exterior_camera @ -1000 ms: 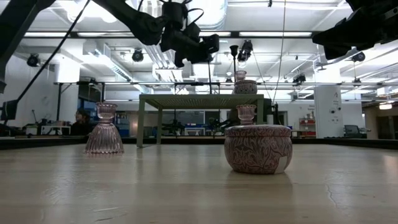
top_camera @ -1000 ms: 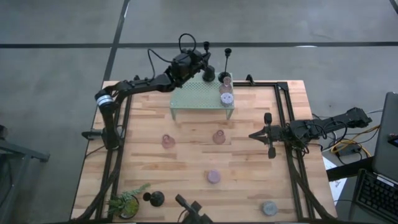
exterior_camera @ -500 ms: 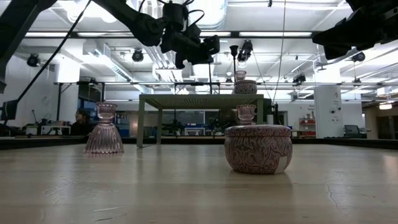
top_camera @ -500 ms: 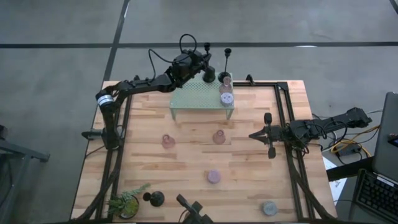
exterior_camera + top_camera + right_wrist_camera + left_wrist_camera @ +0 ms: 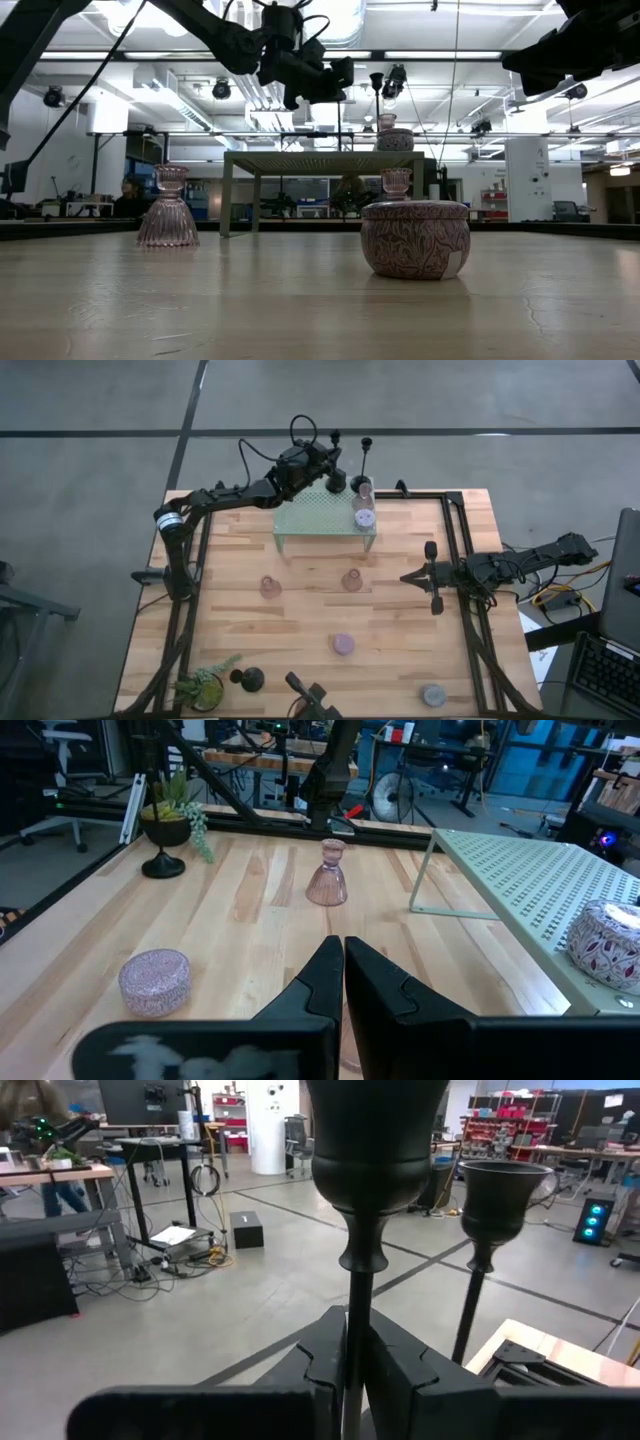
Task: Pick & Place candle stick holders
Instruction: Put the top black candle holder on the shelf
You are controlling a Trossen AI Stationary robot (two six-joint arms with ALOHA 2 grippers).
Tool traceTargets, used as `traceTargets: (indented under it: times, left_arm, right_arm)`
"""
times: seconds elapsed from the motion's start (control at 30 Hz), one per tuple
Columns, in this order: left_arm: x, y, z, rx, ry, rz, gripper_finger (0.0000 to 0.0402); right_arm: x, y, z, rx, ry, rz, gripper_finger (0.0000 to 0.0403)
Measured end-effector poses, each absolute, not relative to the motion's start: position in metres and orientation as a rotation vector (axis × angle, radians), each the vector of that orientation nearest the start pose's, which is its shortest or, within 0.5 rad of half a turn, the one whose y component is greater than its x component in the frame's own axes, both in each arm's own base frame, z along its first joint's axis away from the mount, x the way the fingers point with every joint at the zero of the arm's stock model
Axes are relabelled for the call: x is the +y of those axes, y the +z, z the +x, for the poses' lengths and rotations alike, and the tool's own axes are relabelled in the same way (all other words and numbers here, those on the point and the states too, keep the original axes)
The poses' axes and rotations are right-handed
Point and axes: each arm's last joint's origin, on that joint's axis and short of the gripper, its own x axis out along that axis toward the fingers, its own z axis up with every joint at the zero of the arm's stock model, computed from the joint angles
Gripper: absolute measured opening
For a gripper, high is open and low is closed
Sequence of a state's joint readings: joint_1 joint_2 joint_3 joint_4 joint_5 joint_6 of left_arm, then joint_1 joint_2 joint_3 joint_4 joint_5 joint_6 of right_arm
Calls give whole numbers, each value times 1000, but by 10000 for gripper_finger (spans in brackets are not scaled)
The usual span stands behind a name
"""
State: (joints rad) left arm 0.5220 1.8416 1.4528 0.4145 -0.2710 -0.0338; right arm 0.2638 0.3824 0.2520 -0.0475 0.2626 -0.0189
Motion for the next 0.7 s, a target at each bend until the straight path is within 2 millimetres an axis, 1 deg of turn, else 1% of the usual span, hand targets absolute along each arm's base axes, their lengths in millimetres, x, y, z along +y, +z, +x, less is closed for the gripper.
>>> traceTargets:
  times: [0.17,0.57,0.7]
  left_arm:
    - [224,323,374,-39,793,-29,47]
    - [224,320,374,-14,796,-56,140]
    - [223,320,373,-3,795,-61,158]
  right_arm:
    - [24,213,118,171,3,-65,8]
    - [24,213,118,172,3,-65,8]
    - [24,213,118,172,3,-65,8]
